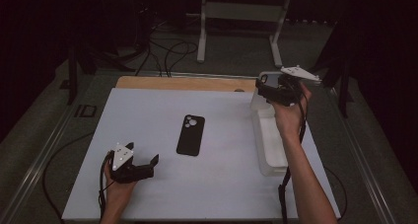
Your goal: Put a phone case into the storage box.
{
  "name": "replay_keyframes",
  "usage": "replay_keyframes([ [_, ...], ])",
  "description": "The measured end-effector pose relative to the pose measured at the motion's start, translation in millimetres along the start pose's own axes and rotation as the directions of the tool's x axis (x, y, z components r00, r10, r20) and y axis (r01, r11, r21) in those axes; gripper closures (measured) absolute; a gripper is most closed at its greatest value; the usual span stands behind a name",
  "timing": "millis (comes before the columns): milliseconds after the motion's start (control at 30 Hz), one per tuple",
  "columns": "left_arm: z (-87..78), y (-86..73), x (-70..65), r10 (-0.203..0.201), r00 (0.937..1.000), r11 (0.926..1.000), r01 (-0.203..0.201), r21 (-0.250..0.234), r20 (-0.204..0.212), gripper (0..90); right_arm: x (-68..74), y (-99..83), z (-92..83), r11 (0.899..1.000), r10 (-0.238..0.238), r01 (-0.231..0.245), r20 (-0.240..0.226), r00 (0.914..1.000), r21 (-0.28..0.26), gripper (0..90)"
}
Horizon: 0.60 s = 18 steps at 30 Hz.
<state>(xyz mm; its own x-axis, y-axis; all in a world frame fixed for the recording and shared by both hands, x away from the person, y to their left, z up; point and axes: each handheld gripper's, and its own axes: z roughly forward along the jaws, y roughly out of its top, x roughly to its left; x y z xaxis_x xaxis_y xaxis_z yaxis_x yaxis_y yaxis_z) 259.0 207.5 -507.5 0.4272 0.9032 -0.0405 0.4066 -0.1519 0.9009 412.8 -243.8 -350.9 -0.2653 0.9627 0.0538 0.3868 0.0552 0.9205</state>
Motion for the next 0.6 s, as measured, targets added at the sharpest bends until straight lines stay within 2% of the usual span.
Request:
replay_keyframes([
  [600,0.5,-0.2,-0.2,0.000,1.0000,1.0000,0.000,0.004,-0.003,1.2,-28.0,-11.8,6.8,0.999,0.024,-0.027,0.064,0.9977,0.041,16.8],
])
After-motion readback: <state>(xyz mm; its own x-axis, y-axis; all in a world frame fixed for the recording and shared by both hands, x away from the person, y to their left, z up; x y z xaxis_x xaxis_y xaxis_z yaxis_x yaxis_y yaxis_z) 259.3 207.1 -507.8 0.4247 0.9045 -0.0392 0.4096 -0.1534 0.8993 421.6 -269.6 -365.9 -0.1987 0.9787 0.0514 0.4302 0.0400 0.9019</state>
